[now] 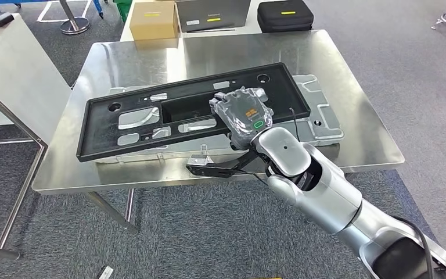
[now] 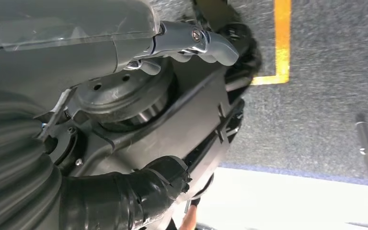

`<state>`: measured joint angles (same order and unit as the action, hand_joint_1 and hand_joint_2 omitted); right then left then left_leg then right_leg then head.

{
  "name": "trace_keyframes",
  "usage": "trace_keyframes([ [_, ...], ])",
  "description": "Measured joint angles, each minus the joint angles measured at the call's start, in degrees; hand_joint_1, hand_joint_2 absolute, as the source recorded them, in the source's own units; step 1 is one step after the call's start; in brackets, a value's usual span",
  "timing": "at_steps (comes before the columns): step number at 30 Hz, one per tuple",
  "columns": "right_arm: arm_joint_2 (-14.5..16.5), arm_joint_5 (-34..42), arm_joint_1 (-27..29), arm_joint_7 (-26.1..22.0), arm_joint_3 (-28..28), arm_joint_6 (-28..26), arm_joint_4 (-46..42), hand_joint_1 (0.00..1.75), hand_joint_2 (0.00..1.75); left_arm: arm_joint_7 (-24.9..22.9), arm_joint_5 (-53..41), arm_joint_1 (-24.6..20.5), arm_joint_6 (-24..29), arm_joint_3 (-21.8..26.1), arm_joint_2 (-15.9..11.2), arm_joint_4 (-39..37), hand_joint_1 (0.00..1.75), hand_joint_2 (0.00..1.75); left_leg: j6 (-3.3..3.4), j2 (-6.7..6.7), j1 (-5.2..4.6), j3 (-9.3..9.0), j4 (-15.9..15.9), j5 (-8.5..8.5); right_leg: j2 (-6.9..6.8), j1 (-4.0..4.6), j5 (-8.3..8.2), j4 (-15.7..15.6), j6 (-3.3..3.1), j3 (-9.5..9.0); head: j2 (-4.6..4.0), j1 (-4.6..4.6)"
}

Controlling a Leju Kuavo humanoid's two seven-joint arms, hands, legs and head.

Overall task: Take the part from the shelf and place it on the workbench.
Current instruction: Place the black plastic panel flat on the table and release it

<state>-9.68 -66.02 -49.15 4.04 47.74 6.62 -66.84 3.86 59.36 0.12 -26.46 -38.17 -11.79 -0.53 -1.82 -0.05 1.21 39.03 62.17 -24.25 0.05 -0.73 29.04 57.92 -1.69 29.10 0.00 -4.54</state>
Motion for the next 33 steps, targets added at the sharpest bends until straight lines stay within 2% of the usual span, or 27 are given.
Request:
trace_keyframes([
  [1,0.00,-0.03,-0.03,0.01,-0.01,-0.07,0.14,1.75,1.75,0.00,0.03,0.02,0.00,-0.03,-0.02,-0.01,0.00,1.75,0.25,0.12,-0.14,-0.92,-2.68,1.59,-0.01,-0.04,0.50,-0.01,0.38,-0.38,0.00,0.01],
  [2,-0.01,-0.06,-0.04,0.01,-0.02,-0.15,0.29,1.75,1.75,-0.01,0.07,0.03,0.01,-0.07,-0.03,-0.01,0.00,1.75,0.66,0.18,-0.35,-1.37,-4.14,2.44,-0.03,-0.05,0.90,-0.17,0.78,-0.59,0.00,0.01],
  [4,-0.01,-0.20,-0.04,0.09,-0.06,-0.37,0.64,1.75,1.75,-0.02,0.15,0.12,-0.01,-0.19,-0.07,-0.03,0.00,1.75,1.79,0.16,-0.59,-1.81,-4.61,2.04,-0.02,0.04,0.90,-0.17,1.61,-0.84,0.00,0.02],
  [6,-0.01,-0.59,0.09,0.39,-0.29,-1.04,1.16,1.75,1.75,-0.02,0.30,0.30,-0.09,-0.29,-0.08,-0.03,0.00,1.75,2.63,0.10,-0.44,-2.75,-5.17,1.81,-0.02,0.02,0.57,2.08,2.17,0.01,0.00,0.04],
  [7,-0.01,-0.88,0.19,0.58,-0.51,-1.70,1.47,1.75,1.75,-0.02,0.38,0.31,-0.17,-0.34,-0.08,-0.03,0.00,1.75,3.00,0.06,-0.39,-3.34,-5.33,1.56,-0.02,-0.03,0.81,4.72,2.30,1.55,0.00,0.05],
  [8,-0.01,-1.23,0.41,0.80,-0.76,-2.42,1.82,1.75,1.75,-0.02,0.45,0.31,-0.23,-0.42,-0.08,-0.03,0.00,1.75,3.30,0.01,-0.42,-3.87,-5.46,1.18,-0.02,-0.06,1.59,8.25,2.39,3.84,0.01,0.06],
  [10,-0.01,-1.97,1.16,1.14,-1.28,-3.46,2.53,1.75,1.75,-0.08,0.55,0.27,-0.24,-0.69,-0.08,-0.04,0.00,1.75,3.67,-0.14,-0.65,-4.91,-5.46,0.16,-0.01,-0.01,4.52,14.82,2.55,8.87,0.01,0.08],
  [11,-0.01,-2.44,1.68,1.48,-1.54,-3.72,2.94,1.75,1.75,-0.15,0.59,0.28,-0.21,-0.91,-0.08,-0.04,0.00,1.75,3.73,-0.24,-0.80,-5.61,-5.46,-0.44,-0.01,0.01,5.79,16.25,2.56,10.70,0.01,0.07],
  [12,0.00,-3.02,2.21,1.93,-1.88,-4.07,3.51,1.75,1.75,-0.26,0.63,0.29,-0.19,-1.23,-0.08,-0.04,0.00,1.75,3.77,-0.38,-0.95,-6.43,-5.46,-1.10,-0.01,0.03,6.12,15.91,2.42,11.68,0.00,0.08],
  [13,0.03,-3.69,2.70,2.42,-2.37,-4.68,4.24,1.75,1.75,-0.37,0.66,0.27,-0.15,-1.59,-0.08,-0.04,0.00,1.75,3.79,-0.51,-1.12,-7.36,-5.46,-1.78,-0.01,0.10,5.04,13.89,2.14,11.84,0.00,0.08],
  [14,0.11,-4.47,3.12,2.84,-3.06,-5.58,5.06,1.75,1.75,-0.43,0.71,0.26,-0.13,-1.97,-0.07,-0.04,0.00,1.75,3.79,-0.61,-1.26,-8.22,-5.48,-2.47,-0.02,0.23,2.43,10.58,1.71,11.41,0.00,0.09],
  [15,0.21,-5.27,3.46,3.04,-3.97,-6.80,5.98,1.75,1.75,-0.50,0.82,0.18,-0.09,-2.41,-0.01,-0.04,0.00,1.75,3.71,-0.68,-1.41,-8.99,-5.39,-3.16,0.01,0.44,-1.23,6.81,1.20,10.89,0.00,0.08],
  [16,0.38,-5.95,3.68,3.09,-5.00,-7.96,6.83,1.75,1.75,-0.52,0.96,0.08,-0.02,-2.84,0.05,-0.04,0.00,1.75,3.51,-0.77,-1.51,-9.51,-5.33,-3.80,0.02,0.74,-4.07,3.84,0.79,10.40,0.00,0.08],
  [17,0.59,-6.50,3.83,3.09,-5.98,-8.84,7.52,1.75,1.75,-0.55,1.09,-0.04,0.03,-3.23,0.10,-0.04,0.00,1.75,3.24,-0.83,-1.51,-9.81,-5.36,-4.37,0.03,1.03,-6.19,1.90,0.43,9.98,0.01,0.07],
  [18,0.82,-6.92,3.92,3.07,-6.94,-9.40,8.11,1.75,1.75,-0.57,1.22,-0.16,0.08,-3.61,0.14,-0.04,0.00,1.75,2.91,-0.86,-1.50,-10.08,-5.12,-4.68,0.09,1.25,-6.98,0.97,0.12,9.71,0.01,0.07],
  [20,1.43,-7.50,3.99,2.95,-8.47,-9.60,8.92,1.75,1.75,-0.60,1.43,-0.28,0.20,-4.25,0.08,-0.04,0.00,1.75,2.35,-0.84,-1.40,-10.42,-4.62,-4.92,0.18,1.28,-6.57,0.54,-0.53,8.58,0.01,0.07],
  [22,2.21,-8.05,4.04,2.70,-9.65,-9.59,9.68,1.75,1.75,-0.60,1.63,-0.44,0.34,-4.81,0.13,-0.04,0.00,1.75,1.89,-0.65,-1.26,-9.44,-1.57,-5.36,0.32,1.02,-5.91,0.07,-1.26,7.17,0.01,0.06],
  [23,2.65,-8.25,4.09,2.56,-10.05,-9.59,10.04,1.75,1.75,-0.60,1.69,-0.56,0.44,-5.03,0.16,-0.04,0.00,1.75,1.58,-0.55,-1.10,-7.76,1.41,-6.20,0.37,0.89,-5.48,-0.06,-1.49,6.48,0.00,0.06],
  [25,3.30,-8.47,4.39,2.33,-10.42,-9.54,10.74,1.75,1.75,-0.57,1.79,-0.74,0.59,-5.35,0.18,-0.04,0.00,1.75,0.81,-0.41,-0.77,-3.15,8.21,-8.72,0.44,0.87,-4.40,-0.08,-1.67,5.35,0.00,0.06],
  [26,3.57,-8.58,4.66,2.26,-10.52,-9.46,11.13,1.75,1.75,-0.56,1.87,-0.74,0.64,-5.58,0.17,-0.04,0.00,1.75,0.48,-0.38,-0.63,-1.14,10.23,-9.65,0.49,0.86,-3.78,-0.05,-1.60,4.68,0.00,0.06],
  [27,3.83,-8.70,4.94,2.20,-10.61,-9.33,11.53,1.75,1.75,-0.56,2.01,-0.70,0.66,-5.83,0.16,-0.04,0.00,1.75,0.27,-0.35,-0.54,0.06,10.47,-9.66,0.53,0.82,-3.12,-0.01,-1.49,3.92,0.00,0.06],
  [28,4.10,-8.85,5.16,2.16,-10.68,-9.15,11.90,1.75,1.75,-0.55,2.18,-0.64,0.66,-6.05,0.14,-0.04,0.00,1.75,0.18,-0.32,-0.48,0.34,8.72,-8.37,0.56,0.74,-2.40,0.05,-1.35,3.05,0.00,0.05],
  [31,4.87,-9.23,5.41,1.92,-10.82,-8.63,13.02,1.75,1.75,-0.54,2.63,-0.39,0.64,-6.42,-0.05,-0.08,0.00,1.75,0.59,-0.21,-0.70,-1.49,-1.70,-0.19,0.60,0.53,-0.27,0.18,-0.68,0.69,0.00,0.08],
  [32,5.11,-9.30,5.46,1.83,-10.85,-8.50,13.39,1.75,1.75,-0.53,2.72,-0.40,0.60,-6.50,-0.18,-0.11,0.00,1.75,1.02,-0.20,-0.90,-1.89,-3.69,1.46,0.64,0.51,0.19,0.08,-0.37,0.37,0.01,0.08],
  [33,5.31,-9.32,5.56,1.72,-10.87,-8.41,13.76,1.75,1.75,-0.52,2.81,-0.39,0.56,-6.57,-0.28,-0.15,0.00,1.75,1.48,-0.21,-1.11,-1.99,-4.46,1.99,0.68,0.50,0.48,-0.10,-0.07,0.23,0.01,0.08],
])
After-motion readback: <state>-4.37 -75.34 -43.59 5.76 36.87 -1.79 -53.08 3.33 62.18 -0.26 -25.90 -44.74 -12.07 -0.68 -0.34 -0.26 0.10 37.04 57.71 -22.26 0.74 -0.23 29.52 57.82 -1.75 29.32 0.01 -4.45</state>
